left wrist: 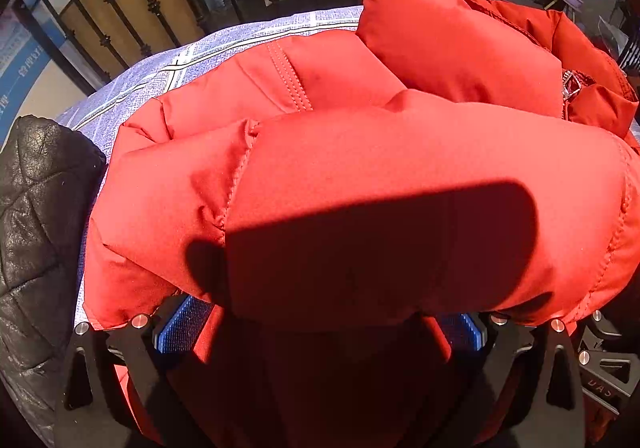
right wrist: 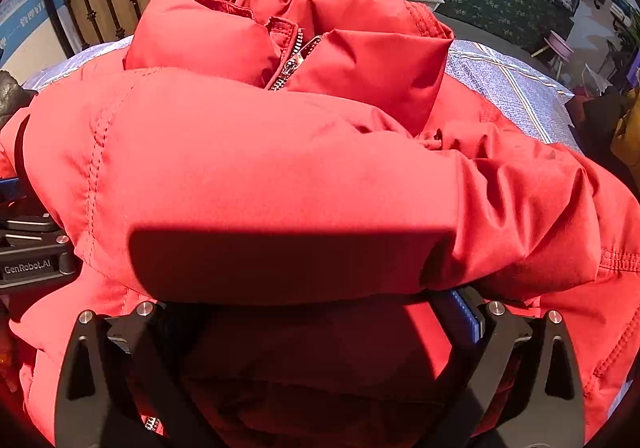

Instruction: Fold large clothes

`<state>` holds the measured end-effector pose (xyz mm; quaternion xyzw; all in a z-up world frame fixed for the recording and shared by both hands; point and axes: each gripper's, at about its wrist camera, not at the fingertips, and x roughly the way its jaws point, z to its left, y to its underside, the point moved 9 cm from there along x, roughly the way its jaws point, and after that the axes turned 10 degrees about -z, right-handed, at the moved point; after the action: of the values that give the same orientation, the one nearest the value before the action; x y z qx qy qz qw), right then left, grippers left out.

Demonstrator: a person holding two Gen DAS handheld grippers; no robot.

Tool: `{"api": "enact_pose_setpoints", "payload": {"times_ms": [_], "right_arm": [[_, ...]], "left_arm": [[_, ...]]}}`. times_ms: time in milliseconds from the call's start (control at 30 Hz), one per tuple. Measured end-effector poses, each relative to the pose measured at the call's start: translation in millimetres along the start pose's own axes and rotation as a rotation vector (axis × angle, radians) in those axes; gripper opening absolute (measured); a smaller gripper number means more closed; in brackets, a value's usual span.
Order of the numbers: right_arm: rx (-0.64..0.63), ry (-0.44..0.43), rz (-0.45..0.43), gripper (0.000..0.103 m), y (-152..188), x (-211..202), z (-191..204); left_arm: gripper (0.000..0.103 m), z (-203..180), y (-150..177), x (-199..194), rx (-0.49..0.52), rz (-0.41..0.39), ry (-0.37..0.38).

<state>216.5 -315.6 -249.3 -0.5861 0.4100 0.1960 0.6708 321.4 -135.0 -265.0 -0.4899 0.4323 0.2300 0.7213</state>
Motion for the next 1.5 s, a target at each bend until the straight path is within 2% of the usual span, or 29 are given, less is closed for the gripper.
{"api": "enact_pose_setpoints", "payload": {"times_ms": [867, 1033, 1200, 1300, 1367, 1500], "right_arm": [[0.002, -0.031, -0.036, 0.098, 5, -7, -6], [0.008, -0.07, -0.062, 0.097, 10, -29, -9], [0.075, -0.092, -0.114, 0.097, 17, -67, -15], [0.108, -0.108, -0.14, 0.097, 26, -89, -18], [0.109, -0.12, -0.121, 0.097, 38, -95, -17], [0.085, -0.103, -0.115, 0.097, 55, -105, -21]], "left_arm": [[0.099, 0, -1, -6, 0.014, 0.004, -0.067], [0.099, 1, 1, -20, 0.015, -0.032, -0.052], [0.097, 1, 3, -44, 0.042, -0.088, -0.08], [0.097, 0, 8, -63, 0.036, -0.121, -0.038], [0.097, 6, 15, -74, 0.032, -0.129, -0.022], [0.097, 33, 32, -93, -0.05, -0.133, 0.022]]}}
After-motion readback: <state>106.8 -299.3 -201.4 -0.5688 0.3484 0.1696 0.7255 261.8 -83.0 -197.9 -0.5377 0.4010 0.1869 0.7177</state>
